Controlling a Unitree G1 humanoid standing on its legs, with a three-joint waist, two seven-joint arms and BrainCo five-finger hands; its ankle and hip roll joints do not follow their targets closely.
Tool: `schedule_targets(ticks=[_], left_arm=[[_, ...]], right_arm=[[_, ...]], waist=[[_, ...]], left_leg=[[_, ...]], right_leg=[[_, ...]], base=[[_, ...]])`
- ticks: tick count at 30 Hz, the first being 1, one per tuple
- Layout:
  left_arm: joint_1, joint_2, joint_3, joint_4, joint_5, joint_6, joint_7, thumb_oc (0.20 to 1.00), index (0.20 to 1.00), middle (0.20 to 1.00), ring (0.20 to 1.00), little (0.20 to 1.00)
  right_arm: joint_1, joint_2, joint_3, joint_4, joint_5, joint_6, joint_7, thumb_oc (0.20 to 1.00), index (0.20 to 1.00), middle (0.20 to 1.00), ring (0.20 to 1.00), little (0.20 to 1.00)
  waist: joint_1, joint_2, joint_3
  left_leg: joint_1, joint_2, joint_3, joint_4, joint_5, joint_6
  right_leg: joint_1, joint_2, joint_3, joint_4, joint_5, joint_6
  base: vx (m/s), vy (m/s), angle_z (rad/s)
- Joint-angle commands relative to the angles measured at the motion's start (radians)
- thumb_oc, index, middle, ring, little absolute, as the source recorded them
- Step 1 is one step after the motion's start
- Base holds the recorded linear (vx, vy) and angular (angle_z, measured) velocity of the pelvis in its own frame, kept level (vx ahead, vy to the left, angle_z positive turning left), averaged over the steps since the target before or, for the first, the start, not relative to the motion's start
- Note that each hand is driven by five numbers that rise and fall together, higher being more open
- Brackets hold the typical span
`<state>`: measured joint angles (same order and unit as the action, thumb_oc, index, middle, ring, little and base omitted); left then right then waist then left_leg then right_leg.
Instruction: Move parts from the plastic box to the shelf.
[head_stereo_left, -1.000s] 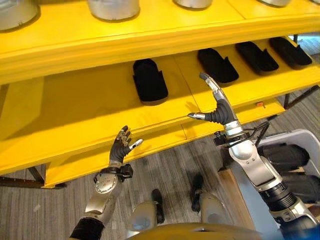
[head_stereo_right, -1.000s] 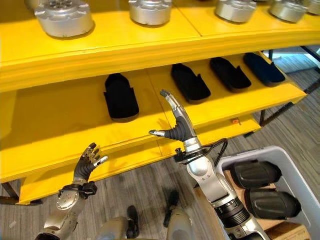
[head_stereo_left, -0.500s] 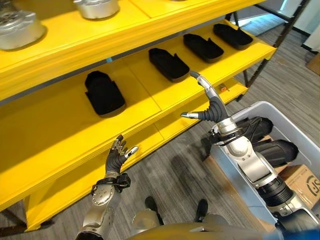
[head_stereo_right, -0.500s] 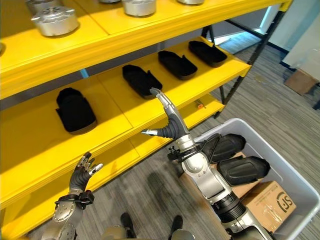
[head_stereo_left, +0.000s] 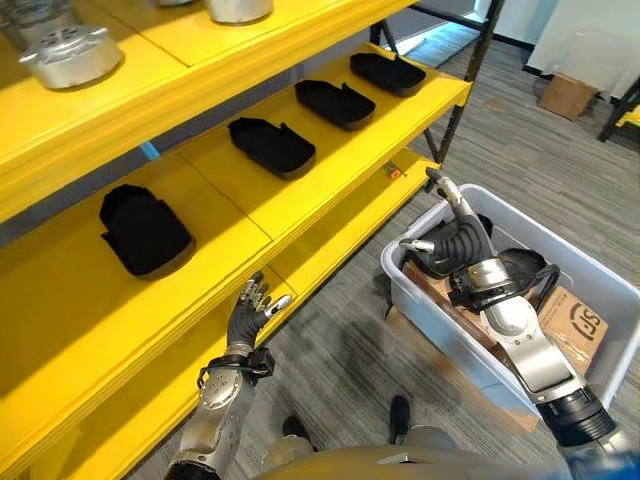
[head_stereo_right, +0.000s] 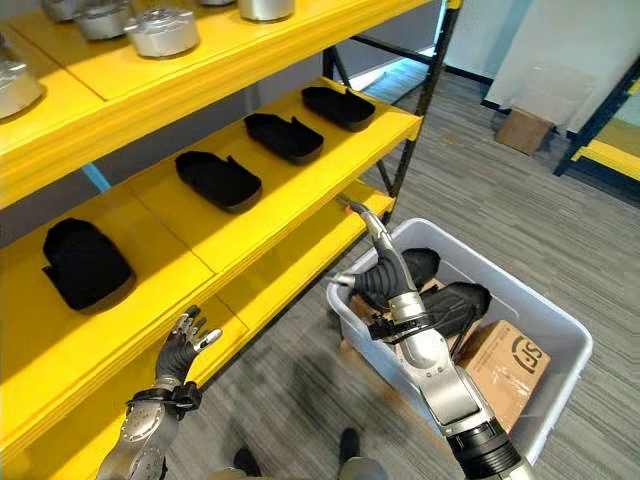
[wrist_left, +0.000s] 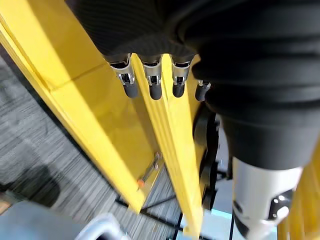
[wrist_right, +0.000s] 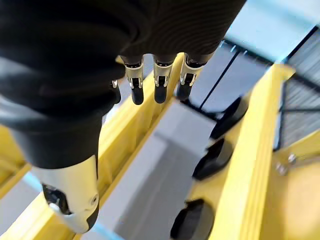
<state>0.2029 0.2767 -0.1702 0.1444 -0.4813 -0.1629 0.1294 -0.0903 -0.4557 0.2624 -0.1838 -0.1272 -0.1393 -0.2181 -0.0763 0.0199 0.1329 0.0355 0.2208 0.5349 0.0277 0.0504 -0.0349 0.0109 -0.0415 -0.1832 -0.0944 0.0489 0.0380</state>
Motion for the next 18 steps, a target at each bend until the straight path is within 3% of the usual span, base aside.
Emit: schedule_targets(ticks=[1, 3, 4, 7, 13, 16, 17, 18], left_arm=[[-0.028, 0.020, 0.033, -0.012, 0.031, -0.041, 0.008, 1.000, 1.000, 1.000, 1.000, 1.000], [-0.015, 0.005, 0.046, -0.017, 0.024, -0.047, 0.022, 1.000, 1.000, 1.000, 1.000, 1.000], [-0.006, 0.000, 0.055, -0.023, 0.025, -0.054, 0.027, 1.000, 1.000, 1.000, 1.000, 1.000], [0.020, 0.001, 0.061, -0.027, 0.034, -0.062, 0.020, 1.000, 1.000, 1.000, 1.000, 1.000], [0.031, 0.005, 0.049, -0.021, 0.036, -0.059, 0.015, 1.000, 1.000, 1.000, 1.000, 1.000], [0.022, 0.009, 0.043, -0.015, 0.050, -0.056, 0.020, 1.000, 1.000, 1.000, 1.000, 1.000], [0.029, 0.005, 0.041, -0.013, 0.045, -0.058, 0.015, 1.000, 1.000, 1.000, 1.000, 1.000], [0.021, 0.003, 0.033, -0.009, 0.044, -0.057, 0.014, 1.000, 1.000, 1.000, 1.000, 1.000]], right_arm=[[-0.015, -0.005, -0.061, -0.098, 0.028, -0.059, -0.032, 1.000, 1.000, 1.000, 1.000, 1.000], [-0.028, -0.004, -0.048, -0.082, 0.036, -0.060, -0.029, 1.000, 1.000, 1.000, 1.000, 1.000], [-0.041, -0.001, -0.038, -0.072, 0.038, -0.060, -0.023, 1.000, 1.000, 1.000, 1.000, 1.000], [-0.064, 0.001, -0.016, -0.056, 0.055, -0.066, -0.001, 1.000, 1.000, 1.000, 1.000, 1.000], [-0.031, -0.003, -0.027, -0.052, 0.056, -0.061, 0.012, 1.000, 1.000, 1.000, 1.000, 1.000], [-0.030, 0.002, -0.024, -0.043, 0.054, -0.061, 0.008, 1.000, 1.000, 1.000, 1.000, 1.000], [-0.027, 0.001, -0.022, -0.045, 0.050, -0.063, 0.018, 1.000, 1.000, 1.000, 1.000, 1.000], [-0.018, 0.001, -0.030, -0.045, 0.048, -0.063, 0.019, 1.000, 1.000, 1.000, 1.000, 1.000]], waist=[[0.012, -0.059, 0.033], [0.044, -0.066, 0.053], [0.071, -0.071, 0.061], [0.109, -0.076, 0.073], [0.126, -0.042, 0.072], [0.153, -0.026, 0.076], [0.150, -0.021, 0.066], [0.141, -0.020, 0.059]], left_leg=[[-0.090, 0.048, -0.171, 0.129, 0.025, -0.059], [-0.133, -0.013, -0.298, 0.166, 0.024, -0.018], [-0.163, -0.085, -0.411, 0.183, -0.009, 0.007], [-0.237, -0.229, -0.549, 0.211, -0.070, 0.037], [-0.340, -0.300, -0.603, 0.083, 0.058, 0.028], [-0.360, -0.347, -0.708, 0.041, 0.103, 0.021], [-0.320, -0.341, -0.733, 0.013, 0.100, 0.036], [-0.306, -0.330, -0.724, -0.004, 0.109, 0.030]], right_leg=[[0.048, 0.048, 0.019, 0.039, -0.141, 0.004], [0.038, 0.051, 0.052, 0.042, -0.125, -0.010], [0.033, 0.051, 0.090, 0.046, -0.119, -0.011], [0.033, 0.063, 0.150, 0.057, -0.116, -0.010], [0.049, 0.105, 0.211, 0.073, -0.122, -0.010], [0.069, 0.146, 0.295, 0.084, -0.136, -0.012], [0.078, 0.159, 0.338, 0.088, -0.149, -0.010], [0.077, 0.157, 0.337, 0.085, -0.152, -0.010]], base=[[0.01, -0.157, -0.36], [-0.05, -0.116, -0.80], [-0.04, -0.079, -1.25], [0.08, -0.063, -1.44], [0.13, 0.033, -1.01], [0.16, 0.088, -0.42], [0.20, 0.160, -0.92], [0.19, 0.195, -0.84]])
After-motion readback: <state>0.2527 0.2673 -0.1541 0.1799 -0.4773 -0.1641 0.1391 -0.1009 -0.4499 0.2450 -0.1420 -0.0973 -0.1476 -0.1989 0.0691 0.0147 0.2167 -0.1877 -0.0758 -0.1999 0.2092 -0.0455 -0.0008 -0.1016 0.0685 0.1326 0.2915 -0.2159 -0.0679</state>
